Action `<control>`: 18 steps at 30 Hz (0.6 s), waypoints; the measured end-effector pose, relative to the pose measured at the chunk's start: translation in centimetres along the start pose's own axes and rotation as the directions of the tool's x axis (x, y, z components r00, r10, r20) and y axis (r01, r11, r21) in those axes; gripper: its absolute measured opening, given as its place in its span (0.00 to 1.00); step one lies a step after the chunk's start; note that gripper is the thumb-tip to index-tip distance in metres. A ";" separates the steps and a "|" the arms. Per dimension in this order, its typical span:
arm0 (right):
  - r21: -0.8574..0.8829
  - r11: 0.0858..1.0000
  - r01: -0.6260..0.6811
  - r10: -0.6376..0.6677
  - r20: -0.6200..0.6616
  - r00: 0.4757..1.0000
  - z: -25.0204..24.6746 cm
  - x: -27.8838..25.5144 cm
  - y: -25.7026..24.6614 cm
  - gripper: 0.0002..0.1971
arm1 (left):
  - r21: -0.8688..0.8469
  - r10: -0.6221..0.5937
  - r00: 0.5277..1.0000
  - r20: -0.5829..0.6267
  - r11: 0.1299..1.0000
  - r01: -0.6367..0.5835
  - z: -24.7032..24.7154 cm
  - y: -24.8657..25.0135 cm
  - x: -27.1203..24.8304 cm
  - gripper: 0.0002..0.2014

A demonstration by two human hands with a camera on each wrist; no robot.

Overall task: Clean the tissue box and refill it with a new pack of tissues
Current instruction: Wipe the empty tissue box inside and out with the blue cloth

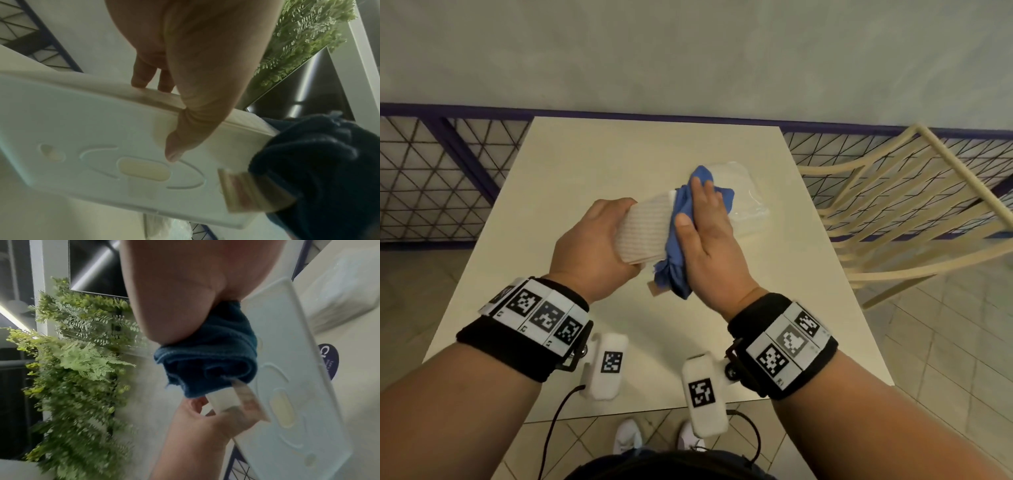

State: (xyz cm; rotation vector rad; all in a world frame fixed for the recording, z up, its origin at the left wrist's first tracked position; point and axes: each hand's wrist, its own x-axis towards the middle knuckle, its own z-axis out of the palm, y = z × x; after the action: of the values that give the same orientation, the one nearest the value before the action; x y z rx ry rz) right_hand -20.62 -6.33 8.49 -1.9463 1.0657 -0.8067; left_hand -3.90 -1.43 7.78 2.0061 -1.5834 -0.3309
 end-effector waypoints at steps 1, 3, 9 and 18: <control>-0.001 0.999 0.036 -0.036 0.013 0.999 -0.1 0.0 0.2 0.30 | -0.011 0.000 1.000 -0.003 1.000 0.000 0.0 -0.1 0.0 0.34; 0.038 0.998 0.040 -0.041 0.027 0.999 -0.9 0.2 1.5 0.29 | -0.023 0.022 0.999 -0.030 0.999 -0.023 -0.1 -0.3 -0.4 0.34; 0.153 0.938 -0.310 0.308 0.036 0.951 -2.5 1.3 3.3 0.24 | -0.049 0.010 0.998 -0.065 0.999 -0.013 -0.1 -0.8 -1.2 0.35; -0.047 0.995 -0.082 0.086 0.079 0.993 2.5 -0.9 -0.1 0.33 | 0.089 -0.054 0.996 -0.069 0.994 0.060 1.3 -0.6 -1.1 0.30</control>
State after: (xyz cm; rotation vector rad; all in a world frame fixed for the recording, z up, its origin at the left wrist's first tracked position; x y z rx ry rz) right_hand -19.05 -4.70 7.13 -1.9396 1.1174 -0.6584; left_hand -4.35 -0.64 6.25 2.1125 -1.5277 -0.2146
